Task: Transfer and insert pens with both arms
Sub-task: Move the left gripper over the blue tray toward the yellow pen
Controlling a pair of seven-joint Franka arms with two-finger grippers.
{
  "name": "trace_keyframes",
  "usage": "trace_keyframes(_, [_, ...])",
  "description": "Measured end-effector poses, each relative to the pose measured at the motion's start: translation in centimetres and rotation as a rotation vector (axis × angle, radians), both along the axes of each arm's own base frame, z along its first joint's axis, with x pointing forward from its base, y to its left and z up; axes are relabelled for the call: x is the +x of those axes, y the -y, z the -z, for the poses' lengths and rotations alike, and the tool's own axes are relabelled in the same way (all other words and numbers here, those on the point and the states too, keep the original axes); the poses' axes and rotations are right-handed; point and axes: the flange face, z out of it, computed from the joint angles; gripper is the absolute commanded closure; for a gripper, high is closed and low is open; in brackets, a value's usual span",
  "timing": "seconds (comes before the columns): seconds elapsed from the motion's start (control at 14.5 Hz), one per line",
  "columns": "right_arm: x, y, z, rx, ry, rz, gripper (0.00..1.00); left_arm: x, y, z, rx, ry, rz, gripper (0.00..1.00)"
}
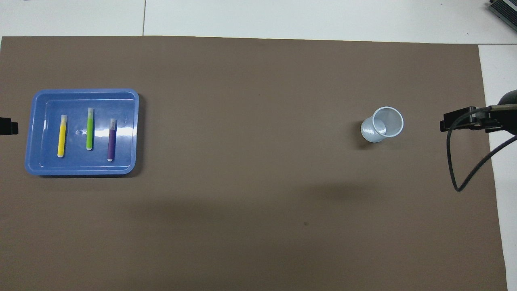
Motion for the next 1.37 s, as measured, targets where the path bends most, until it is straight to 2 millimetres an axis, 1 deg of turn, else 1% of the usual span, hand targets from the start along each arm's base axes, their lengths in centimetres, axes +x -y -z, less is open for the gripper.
trace_keyframes(0.07, [0.0,0.0,0.0,0.0,0.0,0.0,0.0,0.3,-1.5,1.4,0.005,0.005,-0.003,0.01])
trace_keyframes(0.21, [0.0,0.0,0.0,0.0,0.0,0.0,0.0,0.5,-3.2,4.4,0.005,-0.021,-0.013,0.02])
trace_keyframes(0.41, [0.0,0.0,0.0,0.0,0.0,0.0,0.0,1.0,-4.7,9.1,-0.001,-0.048,-0.037,0.04])
trace_keyframes(0.69, [0.0,0.0,0.0,0.0,0.0,0.0,0.0,2.4,-5.9,15.7,-0.012,-0.071,-0.052,0.05])
trace_keyframes(0.82, [0.0,0.0,0.0,0.0,0.0,0.0,0.0,3.3,-6.7,17.9,-0.019,-0.065,-0.079,0.05])
trace_keyframes(1.17, [0.0,0.0,0.0,0.0,0.0,0.0,0.0,5.5,-7.2,21.5,-0.027,-0.02,-0.102,0.05])
trace_keyframes(1.31, [0.0,0.0,0.0,0.0,0.0,0.0,0.0,6.5,-7.6,23.4,-0.033,-0.028,-0.105,0.05])
trace_keyframes(1.37, [0.0,0.0,0.0,0.0,0.0,0.0,0.0,7.2,-8.1,24.5,-0.036,-0.039,-0.109,0.05])
